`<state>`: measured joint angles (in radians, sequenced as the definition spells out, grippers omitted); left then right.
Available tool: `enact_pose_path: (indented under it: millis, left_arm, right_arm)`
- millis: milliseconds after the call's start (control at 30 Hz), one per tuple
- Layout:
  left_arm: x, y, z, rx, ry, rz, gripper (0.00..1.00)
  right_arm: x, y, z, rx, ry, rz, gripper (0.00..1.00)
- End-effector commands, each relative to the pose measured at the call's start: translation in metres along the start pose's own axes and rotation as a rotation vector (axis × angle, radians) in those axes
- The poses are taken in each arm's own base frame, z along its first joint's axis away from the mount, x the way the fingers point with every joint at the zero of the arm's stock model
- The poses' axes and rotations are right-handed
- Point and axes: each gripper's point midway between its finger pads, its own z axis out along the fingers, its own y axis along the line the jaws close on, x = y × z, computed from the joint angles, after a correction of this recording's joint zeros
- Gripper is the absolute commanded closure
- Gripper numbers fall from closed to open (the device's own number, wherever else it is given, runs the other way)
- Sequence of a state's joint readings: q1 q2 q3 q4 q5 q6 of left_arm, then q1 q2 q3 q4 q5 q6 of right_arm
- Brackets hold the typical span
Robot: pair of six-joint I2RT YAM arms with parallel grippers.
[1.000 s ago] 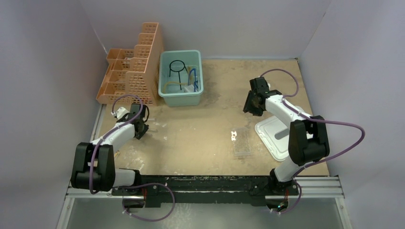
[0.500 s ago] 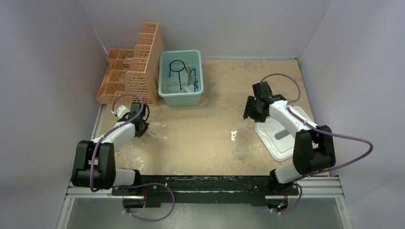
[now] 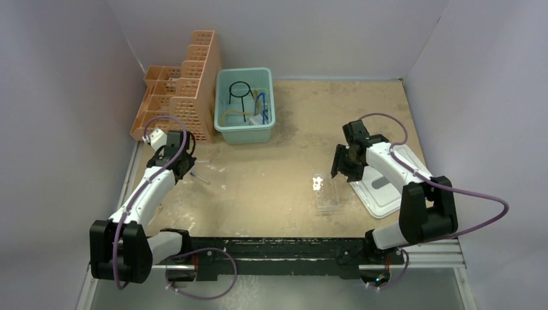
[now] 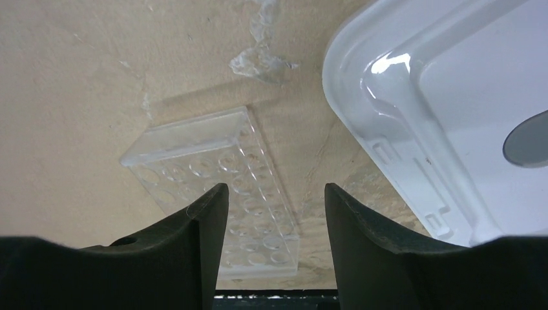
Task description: Organize the chemistry lab equipment
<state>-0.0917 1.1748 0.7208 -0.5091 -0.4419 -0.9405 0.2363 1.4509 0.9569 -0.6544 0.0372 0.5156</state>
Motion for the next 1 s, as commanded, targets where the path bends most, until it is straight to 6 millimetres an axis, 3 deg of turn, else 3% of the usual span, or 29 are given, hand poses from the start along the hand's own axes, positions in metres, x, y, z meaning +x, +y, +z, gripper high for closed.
enact_pose_path:
  millis: [0,300,400,467,567,733,867,967]
  left_arm:
    - [-0.021,-0.012,-0.019,0.065,-0.033,0.041,1.00]
    - [-0.038,-0.053,-0.054,0.294,-0.049,0.064,1.00]
    - [-0.044,-0.072,-0.074,0.399,-0.061,0.085,1.00]
    - [-0.046,-0.098,-0.098,0.532,-0.076,0.118,1.00]
    - [-0.037,-0.130,-0.134,0.666,-0.102,0.202,1.00]
    - [-0.029,-0.169,-0.171,0.868,-0.091,0.218,1.00]
    - [-0.017,-0.201,-0.209,1.094,-0.071,0.297,1.00]
    - [0.002,-0.224,-0.243,1.296,0.018,0.458,1.00]
  right_arm:
    - [0.014,0.007,0.003,-0.067,0.042,-0.040,0.40]
    - [0.026,0.046,0.023,-0.281,0.141,-0.060,0.41]
    - [0.018,0.058,0.028,-0.318,0.143,-0.033,0.44]
    - [0.006,0.071,0.029,-0.358,0.123,-0.015,0.49]
    - [-0.007,0.087,0.032,-0.409,0.105,0.015,0.55]
    - [-0.031,0.099,0.043,-0.427,0.050,0.050,0.62]
    - [-0.049,0.103,0.031,-0.421,-0.006,0.020,0.55]
    - [-0.060,0.109,-0.002,-0.472,-0.051,-0.012,0.45]
